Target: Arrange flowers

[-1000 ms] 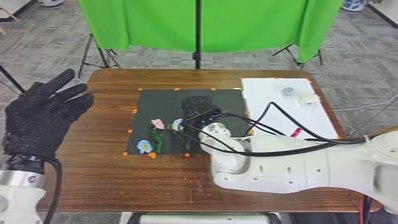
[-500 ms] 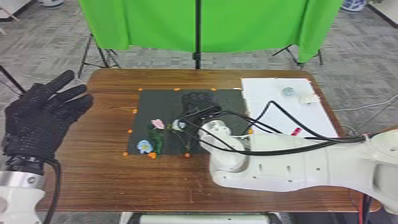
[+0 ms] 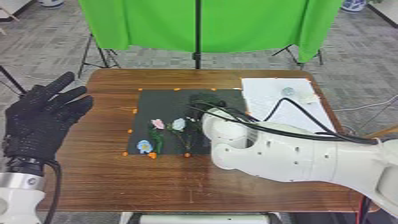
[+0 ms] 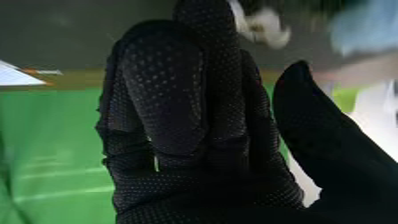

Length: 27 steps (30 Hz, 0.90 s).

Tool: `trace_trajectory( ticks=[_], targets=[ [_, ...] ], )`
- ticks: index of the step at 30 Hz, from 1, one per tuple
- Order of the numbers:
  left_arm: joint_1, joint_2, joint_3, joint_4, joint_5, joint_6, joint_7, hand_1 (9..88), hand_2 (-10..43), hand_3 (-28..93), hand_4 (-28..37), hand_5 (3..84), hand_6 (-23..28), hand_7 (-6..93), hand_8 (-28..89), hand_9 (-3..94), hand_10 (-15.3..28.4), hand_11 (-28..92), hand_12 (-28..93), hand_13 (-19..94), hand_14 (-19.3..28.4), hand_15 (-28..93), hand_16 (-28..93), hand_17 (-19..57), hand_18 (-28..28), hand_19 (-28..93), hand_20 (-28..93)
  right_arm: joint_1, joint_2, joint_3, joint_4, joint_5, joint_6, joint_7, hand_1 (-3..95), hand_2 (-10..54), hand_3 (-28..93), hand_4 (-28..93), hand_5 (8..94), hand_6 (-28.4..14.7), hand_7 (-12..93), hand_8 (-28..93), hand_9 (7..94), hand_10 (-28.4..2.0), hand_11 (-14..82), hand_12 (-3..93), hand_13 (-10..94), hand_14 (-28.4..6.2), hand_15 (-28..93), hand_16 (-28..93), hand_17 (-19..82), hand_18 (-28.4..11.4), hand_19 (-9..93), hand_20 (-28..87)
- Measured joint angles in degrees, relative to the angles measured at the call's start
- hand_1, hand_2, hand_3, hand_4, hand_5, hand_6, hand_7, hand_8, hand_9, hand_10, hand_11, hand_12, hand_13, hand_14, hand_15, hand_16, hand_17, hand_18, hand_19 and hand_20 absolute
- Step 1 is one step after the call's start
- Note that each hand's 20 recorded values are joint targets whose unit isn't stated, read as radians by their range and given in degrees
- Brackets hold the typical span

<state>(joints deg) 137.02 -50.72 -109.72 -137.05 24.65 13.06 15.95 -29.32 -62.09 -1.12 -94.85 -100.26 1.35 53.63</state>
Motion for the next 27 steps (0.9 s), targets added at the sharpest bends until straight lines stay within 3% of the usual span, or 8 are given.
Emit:
trace_trajectory(
  ticks=[16, 27],
  targets=[
    [-0.59, -0.11, 0.01, 0.09, 0.07, -0.02, -1.37, 22.0, 8.6, 77, -26.2, 37.3, 10.8, 15.3, -10, 34.5, 22.2, 31, 12, 26, 28.4, 61, -13, -5.9, 26.6, 66, 15, -1.21, 0.55, -0.64, -0.45, -1.29, 2.29, 1.0, 26.7, 14.9, 84, -21, 60.0, 0.5, 13, -12, 90.3, -13.5, 27.3, 17.7, 87, -8.3, 60, 19, 33, -23.0, 84, 10],
    [-1.18, -0.27, 0.12, 0.25, 0.15, -0.02, -2.47, 22.0, 8.6, 77, -26.2, 37.3, 10.8, 15.4, -10, 34.5, 22.2, 31, 12, 26, 28.4, 61, -13, -5.9, 26.6, 66, 15, -1.25, 0.67, -1.88, -1.92, -3.22, 6.37, 0.51, 27.6, 10.7, 81, -22, 59.0, 0.4, 13, -12, 90.9, -13.2, 27.1, 17.5, 88, -7.9, 60, 19, 35, -23.1, 85, 10]
  ],
)
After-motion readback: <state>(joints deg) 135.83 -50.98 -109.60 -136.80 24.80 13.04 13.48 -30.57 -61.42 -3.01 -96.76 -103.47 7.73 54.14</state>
